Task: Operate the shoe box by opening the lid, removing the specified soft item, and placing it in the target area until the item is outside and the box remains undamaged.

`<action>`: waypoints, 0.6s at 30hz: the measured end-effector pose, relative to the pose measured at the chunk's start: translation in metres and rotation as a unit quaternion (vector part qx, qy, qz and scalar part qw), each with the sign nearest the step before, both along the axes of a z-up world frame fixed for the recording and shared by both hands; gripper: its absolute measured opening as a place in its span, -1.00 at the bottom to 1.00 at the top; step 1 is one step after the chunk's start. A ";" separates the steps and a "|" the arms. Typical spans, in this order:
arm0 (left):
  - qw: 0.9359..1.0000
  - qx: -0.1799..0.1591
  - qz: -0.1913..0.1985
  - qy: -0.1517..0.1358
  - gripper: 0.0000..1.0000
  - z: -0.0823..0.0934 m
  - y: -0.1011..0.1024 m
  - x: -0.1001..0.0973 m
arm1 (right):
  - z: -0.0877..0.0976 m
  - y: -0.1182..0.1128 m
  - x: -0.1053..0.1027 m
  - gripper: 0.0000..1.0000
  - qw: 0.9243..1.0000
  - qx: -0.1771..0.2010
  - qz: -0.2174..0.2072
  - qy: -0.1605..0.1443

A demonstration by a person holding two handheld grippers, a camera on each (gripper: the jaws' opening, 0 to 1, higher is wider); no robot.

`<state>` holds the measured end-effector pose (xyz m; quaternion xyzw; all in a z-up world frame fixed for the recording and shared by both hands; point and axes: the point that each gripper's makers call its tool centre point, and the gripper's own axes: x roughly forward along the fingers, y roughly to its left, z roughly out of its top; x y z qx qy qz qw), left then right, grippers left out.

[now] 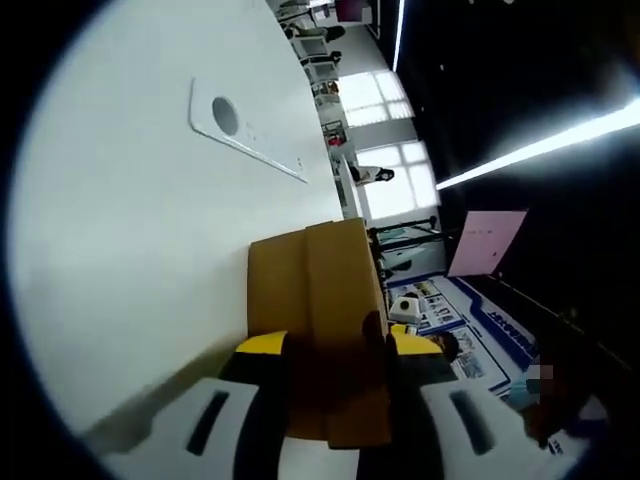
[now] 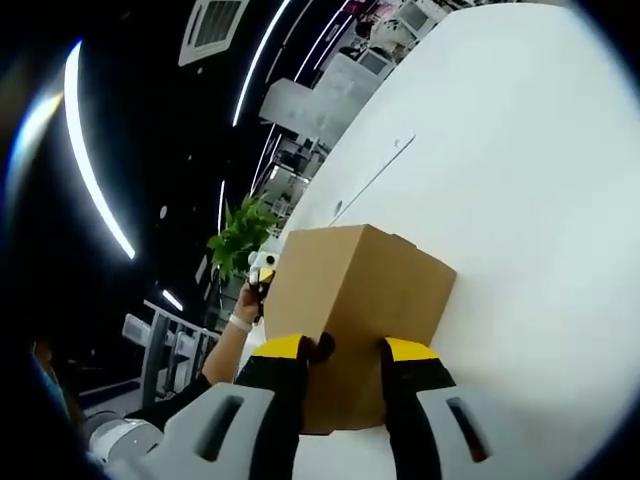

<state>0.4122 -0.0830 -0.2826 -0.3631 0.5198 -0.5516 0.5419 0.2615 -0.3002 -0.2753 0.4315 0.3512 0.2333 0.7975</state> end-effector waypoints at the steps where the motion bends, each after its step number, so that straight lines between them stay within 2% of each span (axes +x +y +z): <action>1: 1.000 0.000 0.000 0.000 -0.25 0.000 -0.001 -0.003 | 0.000 0.000 0.000 -0.43 1.000 -0.001 0.000 0.000; 18: 1.000 0.010 -0.005 -0.005 -0.25 0.002 0.004 -0.017 | 0.000 -0.003 0.005 -0.43 1.000 -0.005 0.010 0.004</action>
